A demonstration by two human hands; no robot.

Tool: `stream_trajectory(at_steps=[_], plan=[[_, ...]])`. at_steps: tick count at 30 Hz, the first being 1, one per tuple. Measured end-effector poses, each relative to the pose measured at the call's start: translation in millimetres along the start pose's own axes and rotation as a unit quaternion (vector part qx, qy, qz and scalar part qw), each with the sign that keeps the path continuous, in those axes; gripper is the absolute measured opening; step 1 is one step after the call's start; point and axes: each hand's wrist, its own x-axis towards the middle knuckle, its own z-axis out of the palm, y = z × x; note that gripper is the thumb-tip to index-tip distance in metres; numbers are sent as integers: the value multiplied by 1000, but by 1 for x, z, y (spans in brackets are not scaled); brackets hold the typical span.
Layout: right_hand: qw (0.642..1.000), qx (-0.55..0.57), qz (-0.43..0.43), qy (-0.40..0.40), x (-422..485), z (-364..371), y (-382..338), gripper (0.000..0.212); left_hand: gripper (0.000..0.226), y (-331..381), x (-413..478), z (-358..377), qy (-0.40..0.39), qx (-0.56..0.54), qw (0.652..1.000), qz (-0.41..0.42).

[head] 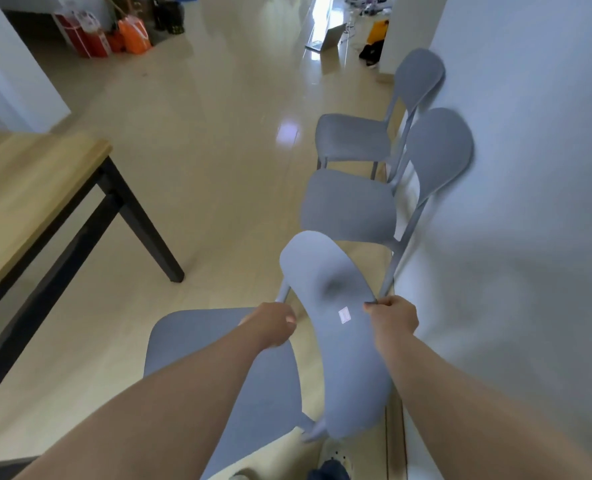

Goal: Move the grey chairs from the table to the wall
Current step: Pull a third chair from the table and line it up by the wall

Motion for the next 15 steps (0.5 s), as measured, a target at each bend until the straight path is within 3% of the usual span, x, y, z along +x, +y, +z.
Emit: stream_trajectory(at_steps=[8, 13, 15], plan=[[997, 56, 36, 41, 63, -60, -2, 12, 36, 79, 30, 1, -20, 1, 999, 33], [994, 78, 45, 65, 82, -85, 5, 18, 15, 114, 45, 2, -17, 5, 998, 61], [994, 75, 45, 72, 86, -93, 7, 29, 29, 128, 48, 5, -21, 7, 997, 79]])
